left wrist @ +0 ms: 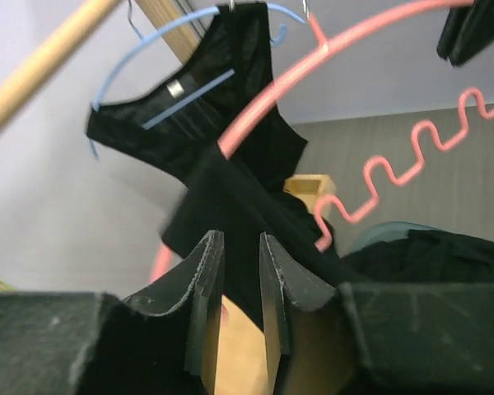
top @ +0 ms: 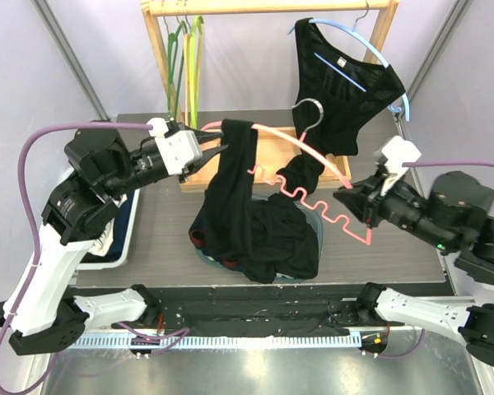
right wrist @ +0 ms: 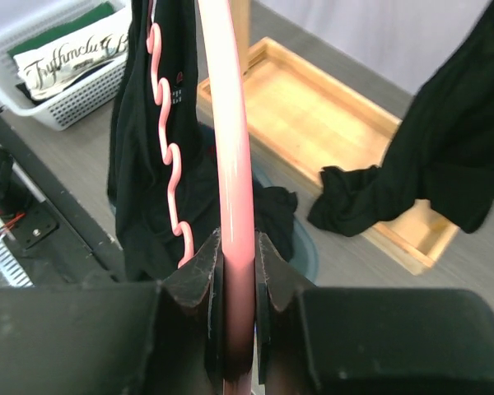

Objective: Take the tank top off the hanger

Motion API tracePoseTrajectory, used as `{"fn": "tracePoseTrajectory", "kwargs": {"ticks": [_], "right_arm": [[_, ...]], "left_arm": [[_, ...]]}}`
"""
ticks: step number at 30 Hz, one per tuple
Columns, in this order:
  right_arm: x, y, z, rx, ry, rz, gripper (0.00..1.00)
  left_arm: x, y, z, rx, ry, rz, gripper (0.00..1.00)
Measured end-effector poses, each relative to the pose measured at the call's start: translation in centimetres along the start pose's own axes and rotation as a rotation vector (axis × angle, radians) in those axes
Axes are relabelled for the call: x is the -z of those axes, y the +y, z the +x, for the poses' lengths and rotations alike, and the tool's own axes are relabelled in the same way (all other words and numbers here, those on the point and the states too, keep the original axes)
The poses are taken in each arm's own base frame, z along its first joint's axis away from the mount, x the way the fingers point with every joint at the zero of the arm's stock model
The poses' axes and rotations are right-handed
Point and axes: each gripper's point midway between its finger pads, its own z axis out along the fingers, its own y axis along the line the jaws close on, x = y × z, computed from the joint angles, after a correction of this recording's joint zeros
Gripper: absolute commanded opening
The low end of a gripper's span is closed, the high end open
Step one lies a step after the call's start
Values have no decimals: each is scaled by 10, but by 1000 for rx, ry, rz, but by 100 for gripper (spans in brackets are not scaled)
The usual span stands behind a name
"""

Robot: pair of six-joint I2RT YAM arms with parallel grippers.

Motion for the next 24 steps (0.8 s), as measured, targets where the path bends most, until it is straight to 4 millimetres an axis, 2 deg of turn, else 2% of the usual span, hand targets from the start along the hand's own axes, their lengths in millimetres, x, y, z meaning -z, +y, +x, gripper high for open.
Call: {"fn": "tracePoseTrajectory", "kwargs": {"ticks": [4, 7, 11, 14, 18, 24], "right_arm": [[16, -8, -18, 12, -51, 29, 1], [21, -10, -27, 14, -76, 36, 1], [13, -10, -24, 32, -49, 36, 1], [7, -9, -18, 42, -14, 37, 1], [7, -9, -14, 49, 3, 37, 1], [12, -12, -15, 56, -1, 44, 1]], "left_arm": [[3, -18, 22, 149, 45, 6, 22], [0, -28, 41, 230, 89, 13, 20], [-7, -37, 62, 304, 138, 21, 18], [-10, -38, 67, 316, 146, 16, 17], [-14, -41, 76, 317, 150, 14, 13], [-20, -55, 105, 332, 207, 37, 12]]}}
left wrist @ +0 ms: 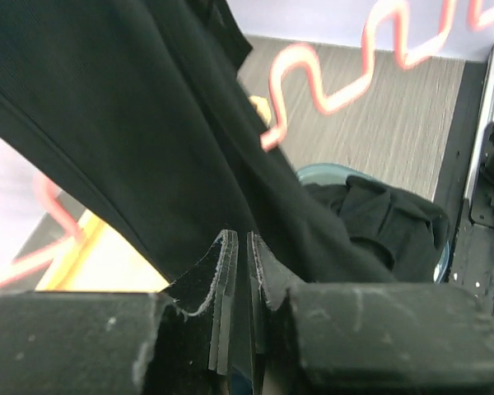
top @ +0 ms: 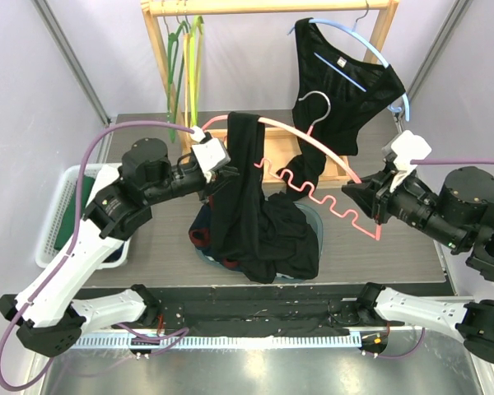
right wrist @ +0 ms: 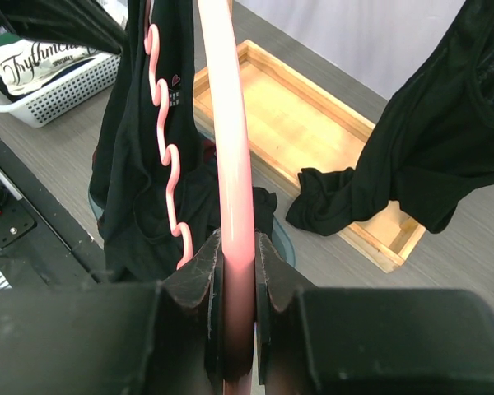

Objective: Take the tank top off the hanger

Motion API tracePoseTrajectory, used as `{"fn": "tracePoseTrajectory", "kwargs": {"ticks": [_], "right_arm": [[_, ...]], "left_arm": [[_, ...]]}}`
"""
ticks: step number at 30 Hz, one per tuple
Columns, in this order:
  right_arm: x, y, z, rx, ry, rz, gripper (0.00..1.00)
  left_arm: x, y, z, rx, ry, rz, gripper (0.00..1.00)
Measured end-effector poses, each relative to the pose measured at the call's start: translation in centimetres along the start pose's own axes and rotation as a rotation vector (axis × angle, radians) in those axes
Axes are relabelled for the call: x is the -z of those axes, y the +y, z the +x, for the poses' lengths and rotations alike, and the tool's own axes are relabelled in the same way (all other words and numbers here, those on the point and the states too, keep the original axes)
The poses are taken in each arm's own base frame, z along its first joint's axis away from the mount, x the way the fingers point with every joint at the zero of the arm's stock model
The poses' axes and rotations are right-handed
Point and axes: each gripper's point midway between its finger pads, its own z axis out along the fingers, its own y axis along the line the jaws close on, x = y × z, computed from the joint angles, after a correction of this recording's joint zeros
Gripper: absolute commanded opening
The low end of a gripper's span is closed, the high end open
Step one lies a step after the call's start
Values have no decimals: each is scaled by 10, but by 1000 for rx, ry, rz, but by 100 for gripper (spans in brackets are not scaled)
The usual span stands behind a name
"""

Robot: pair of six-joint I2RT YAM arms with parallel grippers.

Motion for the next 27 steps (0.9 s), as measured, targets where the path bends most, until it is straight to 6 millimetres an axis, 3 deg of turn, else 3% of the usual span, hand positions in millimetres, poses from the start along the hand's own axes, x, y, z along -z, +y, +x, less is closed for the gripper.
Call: {"fn": "tracePoseTrajectory", "kwargs": {"ticks": [4, 7, 12, 15, 21, 24, 25, 27], "right_arm": [[7, -2, -6, 2, -19, 4, 1], [9, -3, -9, 3, -29, 5, 1], [9, -3, -8, 3, -27, 4, 1], [10, -3, -7, 3, -20, 6, 1], [20, -5, -1, -18, -15, 9, 1], [29, -6, -1, -29, -33, 8, 1], [34, -7, -1, -33, -45, 8, 1], [41, -8, -3, -41, -63, 9, 1]], "left_arm": [[-6, -4, 17, 13, 33, 14, 11], [-7, -6, 25, 18, 46, 17, 0], [-9, -3, 20, 9, 24, 9, 0], [-7, 0, 11, 1, 7, -5, 0], [10, 20, -35, -50, -95, -98, 0], [20, 25, -45, -61, -124, -132, 63], [23, 25, -45, -57, -127, -134, 76], [24, 17, -38, -47, -127, -106, 78]]}}
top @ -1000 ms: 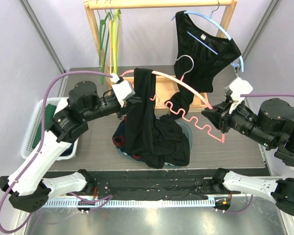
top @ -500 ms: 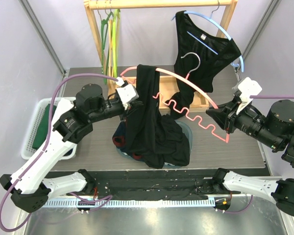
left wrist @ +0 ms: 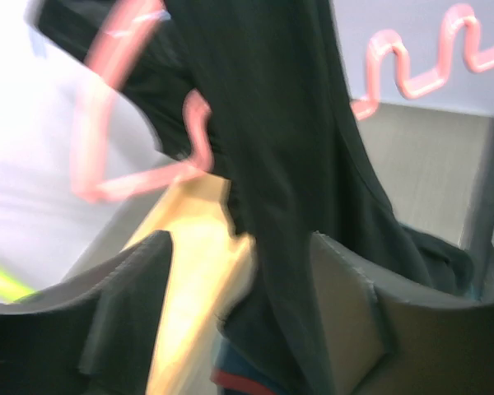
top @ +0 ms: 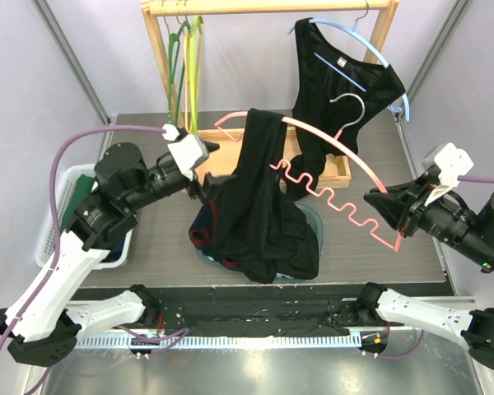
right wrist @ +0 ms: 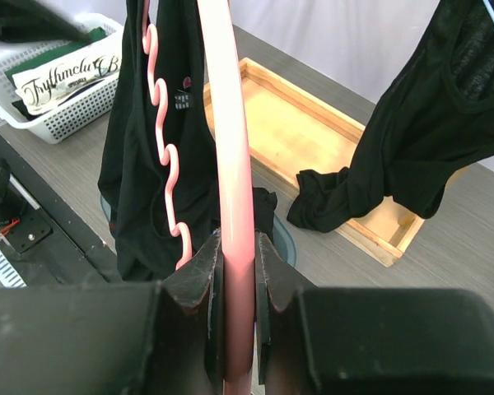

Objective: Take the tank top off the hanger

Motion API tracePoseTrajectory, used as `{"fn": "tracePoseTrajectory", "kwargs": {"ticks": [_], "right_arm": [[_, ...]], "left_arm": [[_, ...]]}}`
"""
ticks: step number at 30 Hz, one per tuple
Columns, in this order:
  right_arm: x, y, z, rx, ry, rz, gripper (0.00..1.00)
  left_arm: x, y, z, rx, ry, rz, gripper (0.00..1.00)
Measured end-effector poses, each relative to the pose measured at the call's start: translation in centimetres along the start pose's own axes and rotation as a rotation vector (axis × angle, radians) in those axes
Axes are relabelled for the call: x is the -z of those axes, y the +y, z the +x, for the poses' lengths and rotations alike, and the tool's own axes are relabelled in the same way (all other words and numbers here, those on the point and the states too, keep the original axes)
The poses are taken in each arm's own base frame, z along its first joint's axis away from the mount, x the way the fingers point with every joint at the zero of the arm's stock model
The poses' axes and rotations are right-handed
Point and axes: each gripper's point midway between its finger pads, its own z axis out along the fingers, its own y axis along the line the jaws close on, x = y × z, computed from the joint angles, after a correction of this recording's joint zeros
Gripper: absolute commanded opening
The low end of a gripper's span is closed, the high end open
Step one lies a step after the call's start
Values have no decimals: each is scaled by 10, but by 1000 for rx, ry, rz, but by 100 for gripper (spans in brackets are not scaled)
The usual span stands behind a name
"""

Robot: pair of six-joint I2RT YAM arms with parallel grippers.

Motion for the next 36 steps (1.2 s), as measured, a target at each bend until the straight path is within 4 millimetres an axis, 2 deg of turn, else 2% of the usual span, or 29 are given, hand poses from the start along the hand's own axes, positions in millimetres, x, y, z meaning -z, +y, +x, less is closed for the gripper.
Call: {"fn": "tracePoseTrajectory", "kwargs": {"ticks": [6, 9, 12, 15, 16, 17, 22, 26, 29, 32, 36], "right_arm": [[-1, 1, -1, -5, 3, -4, 1], [-5, 4, 0, -5, 14, -15, 1], [-6, 6, 1, -7, 17, -26, 1], [-6, 8, 1, -10, 16, -37, 1], [-6, 9, 1, -10, 15, -41, 1], [-6, 9, 1, -10, 16, -42, 1], [-10, 10, 3, -9, 23, -41, 1], [-16, 8, 12, -3, 48, -26, 1], [-18, 6, 17, 0, 67, -8, 1], [-14, 2, 22, 2, 74, 11, 1], [1, -5, 23, -6, 53, 33, 1]], "left_arm": [[-7, -28, 41, 126, 73, 114, 84], [-16, -31, 51, 194, 96, 132, 79], [-25, -33, 48, 241, 77, 154, 70], [-34, -36, 47, 281, 71, 177, 34], [-37, -37, 48, 294, 72, 183, 7], [-39, -38, 49, 306, 74, 189, 0], [-41, -41, 49, 311, 74, 214, 0], [-35, -35, 29, 278, 39, 202, 0], [-28, -20, 2, 221, -16, 145, 0], [-16, 16, -38, 152, -90, -19, 0], [1, 59, -71, 114, -155, -230, 0]]}}
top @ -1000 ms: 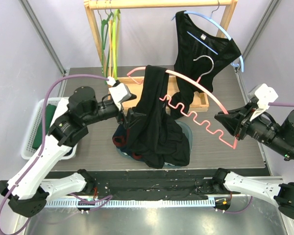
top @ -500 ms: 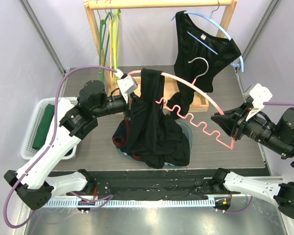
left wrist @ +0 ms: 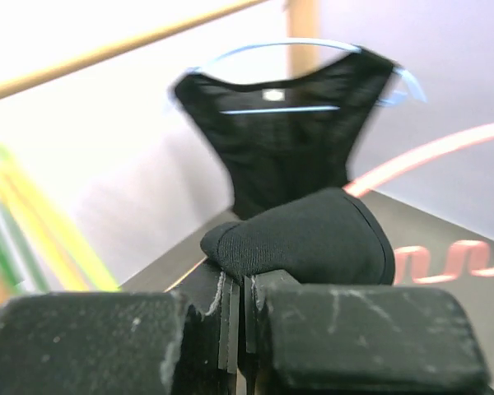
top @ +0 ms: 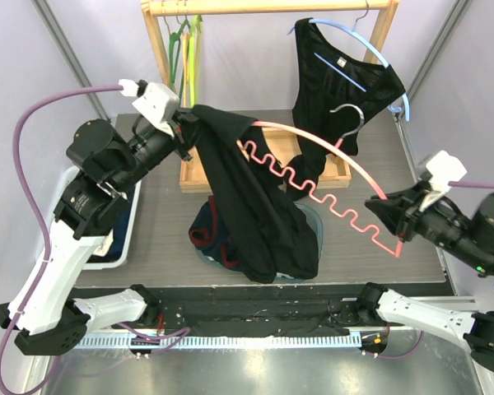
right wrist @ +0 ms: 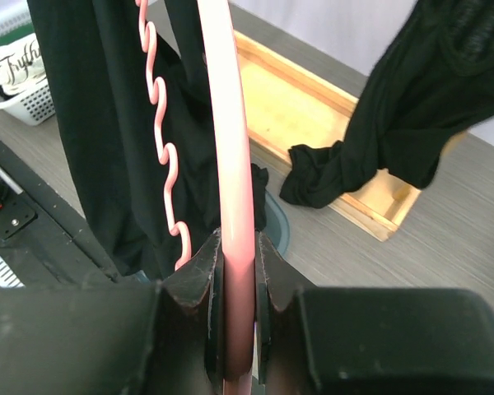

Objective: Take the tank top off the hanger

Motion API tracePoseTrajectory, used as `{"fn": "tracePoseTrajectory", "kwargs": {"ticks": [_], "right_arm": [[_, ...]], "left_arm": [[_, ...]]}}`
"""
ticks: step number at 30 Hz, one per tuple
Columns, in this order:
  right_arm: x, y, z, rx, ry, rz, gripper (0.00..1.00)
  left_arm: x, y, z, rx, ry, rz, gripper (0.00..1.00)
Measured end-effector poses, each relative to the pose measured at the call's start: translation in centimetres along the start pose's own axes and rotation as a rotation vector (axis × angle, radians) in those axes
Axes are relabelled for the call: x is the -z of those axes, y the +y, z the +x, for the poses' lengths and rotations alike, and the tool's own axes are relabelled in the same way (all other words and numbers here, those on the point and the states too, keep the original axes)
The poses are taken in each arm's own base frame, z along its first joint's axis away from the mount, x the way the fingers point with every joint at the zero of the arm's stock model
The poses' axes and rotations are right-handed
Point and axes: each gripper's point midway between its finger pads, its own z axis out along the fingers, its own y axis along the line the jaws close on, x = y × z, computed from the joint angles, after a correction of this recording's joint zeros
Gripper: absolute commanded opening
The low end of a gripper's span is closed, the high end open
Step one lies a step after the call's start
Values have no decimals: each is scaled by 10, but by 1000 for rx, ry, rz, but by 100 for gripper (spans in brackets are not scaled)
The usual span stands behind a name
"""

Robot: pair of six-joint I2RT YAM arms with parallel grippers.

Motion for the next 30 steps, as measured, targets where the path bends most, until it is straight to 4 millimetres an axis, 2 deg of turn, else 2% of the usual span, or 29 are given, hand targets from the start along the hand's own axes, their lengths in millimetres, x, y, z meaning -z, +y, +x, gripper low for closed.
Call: {"fn": "tracePoseTrajectory", "kwargs": {"ticks": [3, 5, 8, 10, 13, 16, 18, 21, 25, 27, 30], "right_arm": [[20, -9, 4, -10, -28, 24, 1], [35, -13, 5, -19, -57, 30, 1], [56, -20, 6, -47, -107, 43, 1], [69, -26, 7, -68, -143, 66, 1], [78, -39, 8, -93, -165, 133, 1], [70, -50, 8, -98, -140, 210, 1], [54, -55, 6, -88, -92, 262, 1], [24, -54, -1, -65, -25, 305, 1], [-23, -52, -7, -23, 67, 363, 1], [-40, -53, -11, -2, 103, 391, 1], [-62, -54, -16, 23, 131, 433, 1]], "left_arm": [[-1, 23, 0, -2, 5, -115, 0], [-6, 35, 8, 4, 27, -165, 0], [-17, 40, 17, 10, 56, -169, 0], [-23, 31, 19, 22, 60, -105, 0], [-23, 4, 9, 41, 33, 44, 0], [-13, -23, -2, 31, 2, 183, 0], [1, -39, 2, 5, -1, 250, 0], [17, -56, 27, -34, 47, 308, 0], [26, -69, 96, -59, 217, 319, 0], [23, -68, 136, -70, 349, 295, 0], [13, -60, 183, -87, 535, 246, 0]]}}
